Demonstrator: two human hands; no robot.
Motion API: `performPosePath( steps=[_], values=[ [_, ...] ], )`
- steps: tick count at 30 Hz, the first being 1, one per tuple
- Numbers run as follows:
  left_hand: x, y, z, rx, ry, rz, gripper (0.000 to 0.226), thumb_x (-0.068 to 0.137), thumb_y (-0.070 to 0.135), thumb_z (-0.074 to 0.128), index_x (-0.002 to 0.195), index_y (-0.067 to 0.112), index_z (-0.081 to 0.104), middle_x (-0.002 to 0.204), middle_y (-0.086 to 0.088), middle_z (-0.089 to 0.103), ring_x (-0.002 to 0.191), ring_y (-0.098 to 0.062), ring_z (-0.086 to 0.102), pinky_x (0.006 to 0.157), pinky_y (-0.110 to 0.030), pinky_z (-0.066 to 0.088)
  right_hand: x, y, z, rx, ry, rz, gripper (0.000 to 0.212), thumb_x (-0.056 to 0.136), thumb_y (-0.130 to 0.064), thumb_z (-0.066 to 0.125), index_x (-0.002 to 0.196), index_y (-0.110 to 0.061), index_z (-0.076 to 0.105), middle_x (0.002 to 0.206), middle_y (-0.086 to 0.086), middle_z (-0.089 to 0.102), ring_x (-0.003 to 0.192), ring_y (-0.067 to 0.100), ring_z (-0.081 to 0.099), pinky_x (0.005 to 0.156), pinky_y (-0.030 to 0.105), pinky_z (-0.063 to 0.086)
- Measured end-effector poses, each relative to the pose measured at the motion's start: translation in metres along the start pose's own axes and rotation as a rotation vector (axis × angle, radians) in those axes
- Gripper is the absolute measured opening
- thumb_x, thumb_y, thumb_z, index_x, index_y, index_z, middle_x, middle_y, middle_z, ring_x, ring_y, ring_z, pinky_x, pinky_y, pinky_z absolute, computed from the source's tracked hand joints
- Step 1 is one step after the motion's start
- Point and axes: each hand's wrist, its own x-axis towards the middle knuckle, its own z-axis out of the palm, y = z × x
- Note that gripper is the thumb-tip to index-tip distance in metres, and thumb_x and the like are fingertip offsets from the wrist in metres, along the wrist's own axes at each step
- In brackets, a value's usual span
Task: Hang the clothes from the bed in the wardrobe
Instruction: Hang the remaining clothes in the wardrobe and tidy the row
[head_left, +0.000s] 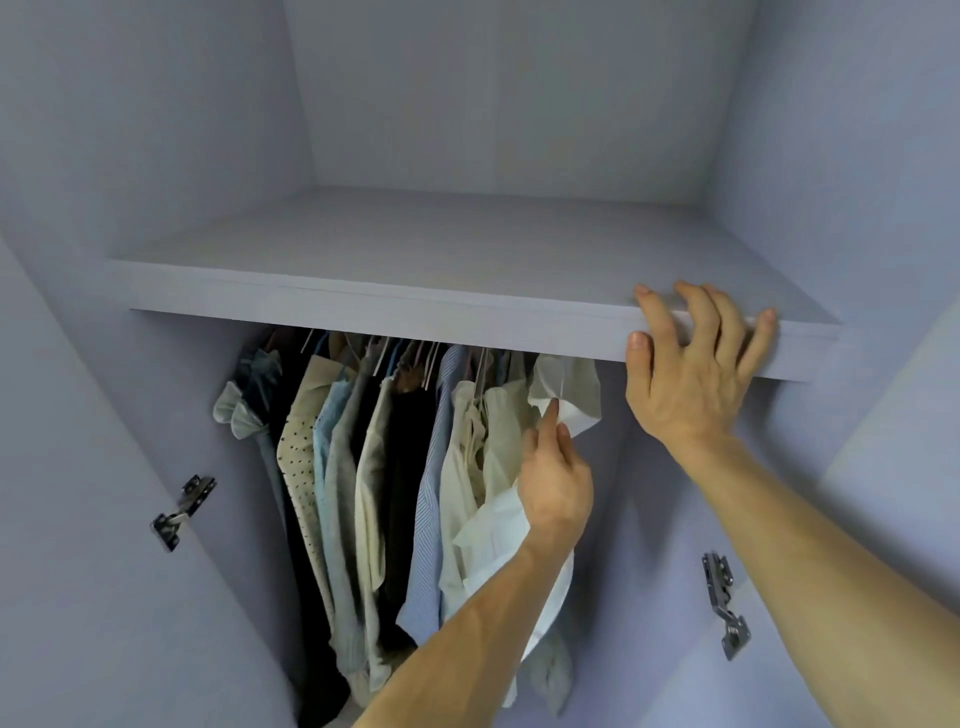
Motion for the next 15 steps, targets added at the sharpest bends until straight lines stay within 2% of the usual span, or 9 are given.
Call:
performPosePath(
  steps=[10,15],
  values=[
    [0.061,-0.008,0.049,0.056,-0.061,-0.150,0.044,0.106,0.026,0.028,0.149,0.026,0.039,0.141,-0.008,0.050,0.125,-0.032,0.053,0.102,-0.043,0.045,0.000,0.002,0.015,-0.030,0.106,-0.041,0.042,0.098,-0.036,0.048,0.140,-0.031,0.051,0.134,0.007,0.056,0.130,0.028,0.044,0.118,0.057,0.012],
    [0.067,-0.027,0.054,0.054,-0.013,-0.237,0.042,0.107,0.026,0.028,0.147,0.021,0.039,0.140,-0.009,0.051,0.123,-0.033,0.054,0.098,-0.038,0.043,0.000,0.001,0.014,-0.016,0.089,-0.037,0.041,0.099,-0.037,0.045,0.140,-0.031,0.051,0.133,0.007,0.058,0.130,0.027,0.044,0.117,0.058,0.014]
  ],
)
